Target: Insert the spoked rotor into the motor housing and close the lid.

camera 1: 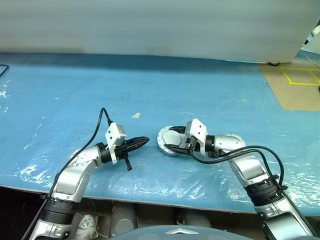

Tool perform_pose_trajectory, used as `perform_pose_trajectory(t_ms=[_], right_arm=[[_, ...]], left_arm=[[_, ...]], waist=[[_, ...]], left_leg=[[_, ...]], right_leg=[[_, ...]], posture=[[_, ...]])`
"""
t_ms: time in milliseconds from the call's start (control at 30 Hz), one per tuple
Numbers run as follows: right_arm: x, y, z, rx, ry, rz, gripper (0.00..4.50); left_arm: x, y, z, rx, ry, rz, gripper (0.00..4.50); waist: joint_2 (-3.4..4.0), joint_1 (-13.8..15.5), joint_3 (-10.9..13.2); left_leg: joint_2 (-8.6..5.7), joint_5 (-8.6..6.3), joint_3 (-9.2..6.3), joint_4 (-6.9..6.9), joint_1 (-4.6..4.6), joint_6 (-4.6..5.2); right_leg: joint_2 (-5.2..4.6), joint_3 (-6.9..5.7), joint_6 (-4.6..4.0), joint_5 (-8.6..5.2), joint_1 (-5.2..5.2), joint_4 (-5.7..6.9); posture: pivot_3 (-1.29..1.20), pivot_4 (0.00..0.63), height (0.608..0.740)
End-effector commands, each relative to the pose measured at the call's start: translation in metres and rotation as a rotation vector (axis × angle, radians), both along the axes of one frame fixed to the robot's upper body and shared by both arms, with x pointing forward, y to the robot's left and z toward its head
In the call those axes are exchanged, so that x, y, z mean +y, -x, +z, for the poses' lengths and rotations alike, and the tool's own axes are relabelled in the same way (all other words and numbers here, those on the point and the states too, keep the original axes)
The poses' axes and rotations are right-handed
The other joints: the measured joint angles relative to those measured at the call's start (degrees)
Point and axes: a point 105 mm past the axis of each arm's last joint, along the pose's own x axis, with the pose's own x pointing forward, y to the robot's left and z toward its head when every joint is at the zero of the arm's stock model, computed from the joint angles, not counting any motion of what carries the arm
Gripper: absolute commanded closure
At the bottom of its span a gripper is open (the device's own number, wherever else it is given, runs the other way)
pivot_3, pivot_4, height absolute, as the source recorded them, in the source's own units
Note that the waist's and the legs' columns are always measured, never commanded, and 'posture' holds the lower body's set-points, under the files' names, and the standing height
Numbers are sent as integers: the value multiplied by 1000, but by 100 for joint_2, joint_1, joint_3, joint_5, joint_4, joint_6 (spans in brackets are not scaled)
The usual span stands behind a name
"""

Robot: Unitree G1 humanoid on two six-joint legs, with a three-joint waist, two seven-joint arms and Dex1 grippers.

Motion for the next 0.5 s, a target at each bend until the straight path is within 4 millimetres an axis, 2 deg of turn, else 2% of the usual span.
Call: perform_pose_trajectory(t_ms=[33,333,500], right_arm=[[-9,11,-29,103,76,5,1532],[-14,6,-39,99,112,-37,1532],[-14,3,-44,95,133,-55,1532]], left_arm=[[-2,0,7,-37,4,-8,4500],[-5,-2,8,-44,5,-14,4500],[-20,-12,4,-40,-29,-32,4500]], waist=[[0,1,-1],[-1,1,-7],[-3,2,-9]], left_leg=[[0,0,0,0,4,0],[0,-2,0,1,23,-1],[1,-6,0,2,46,3]], right_leg=[[0,0,0,0,4,0],[-1,0,-1,-1,24,-1],[-2,0,-1,-2,45,-3]], posture=[[0,150,740],[0,150,740],[0,150,740]])
